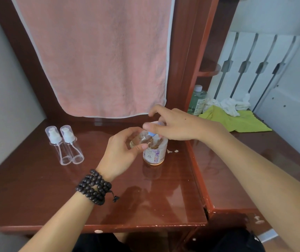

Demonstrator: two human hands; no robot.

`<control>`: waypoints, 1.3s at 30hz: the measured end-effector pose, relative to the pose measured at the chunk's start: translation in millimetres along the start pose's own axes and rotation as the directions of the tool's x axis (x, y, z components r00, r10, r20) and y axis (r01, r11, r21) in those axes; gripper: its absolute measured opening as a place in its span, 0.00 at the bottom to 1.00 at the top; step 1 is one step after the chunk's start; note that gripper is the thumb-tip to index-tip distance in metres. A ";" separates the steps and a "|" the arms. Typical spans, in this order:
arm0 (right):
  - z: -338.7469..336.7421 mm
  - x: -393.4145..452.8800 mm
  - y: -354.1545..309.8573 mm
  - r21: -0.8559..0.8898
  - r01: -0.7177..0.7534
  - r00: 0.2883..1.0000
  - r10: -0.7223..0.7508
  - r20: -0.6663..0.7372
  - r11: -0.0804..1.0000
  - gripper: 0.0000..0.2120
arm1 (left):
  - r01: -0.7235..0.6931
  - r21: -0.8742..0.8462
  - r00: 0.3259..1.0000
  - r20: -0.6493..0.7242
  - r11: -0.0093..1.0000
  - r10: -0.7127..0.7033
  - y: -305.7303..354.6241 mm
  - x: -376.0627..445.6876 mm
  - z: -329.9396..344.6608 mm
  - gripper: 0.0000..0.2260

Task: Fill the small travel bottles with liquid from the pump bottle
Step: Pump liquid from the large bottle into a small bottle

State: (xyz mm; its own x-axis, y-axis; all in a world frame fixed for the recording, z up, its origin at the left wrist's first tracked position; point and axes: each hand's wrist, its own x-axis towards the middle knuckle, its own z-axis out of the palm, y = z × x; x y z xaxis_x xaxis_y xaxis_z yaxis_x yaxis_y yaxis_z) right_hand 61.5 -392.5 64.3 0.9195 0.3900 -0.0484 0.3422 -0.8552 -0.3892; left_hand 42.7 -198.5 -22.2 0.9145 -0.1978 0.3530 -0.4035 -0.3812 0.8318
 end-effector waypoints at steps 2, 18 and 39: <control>-3.8 -5.0 2.5 0.030 0.047 0.999 -0.048 0.025 0.998 0.23 | 0.004 -0.016 1.000 0.004 1.000 -0.004 0.3 -0.6 -0.7 0.16; 7.8 -4.1 2.0 -0.023 -0.002 1.000 0.002 -0.007 1.000 0.17 | -0.006 0.053 1.000 0.013 0.999 0.006 -3.8 -2.8 -2.7 0.15; 11.5 -9.3 -1.6 0.131 0.150 0.985 -0.137 -0.106 0.980 0.06 | -0.043 0.053 0.998 -0.045 0.998 0.045 -0.5 -5.5 -3.5 0.19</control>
State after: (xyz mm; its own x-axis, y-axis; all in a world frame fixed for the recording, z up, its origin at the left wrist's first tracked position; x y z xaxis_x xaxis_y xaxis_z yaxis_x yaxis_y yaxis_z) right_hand 50.2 -390.9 54.8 0.8793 0.4648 0.1034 0.4483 -0.7347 -0.5092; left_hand 38.0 -194.1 -23.0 0.8956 -0.1740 0.4094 -0.4435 -0.4201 0.7917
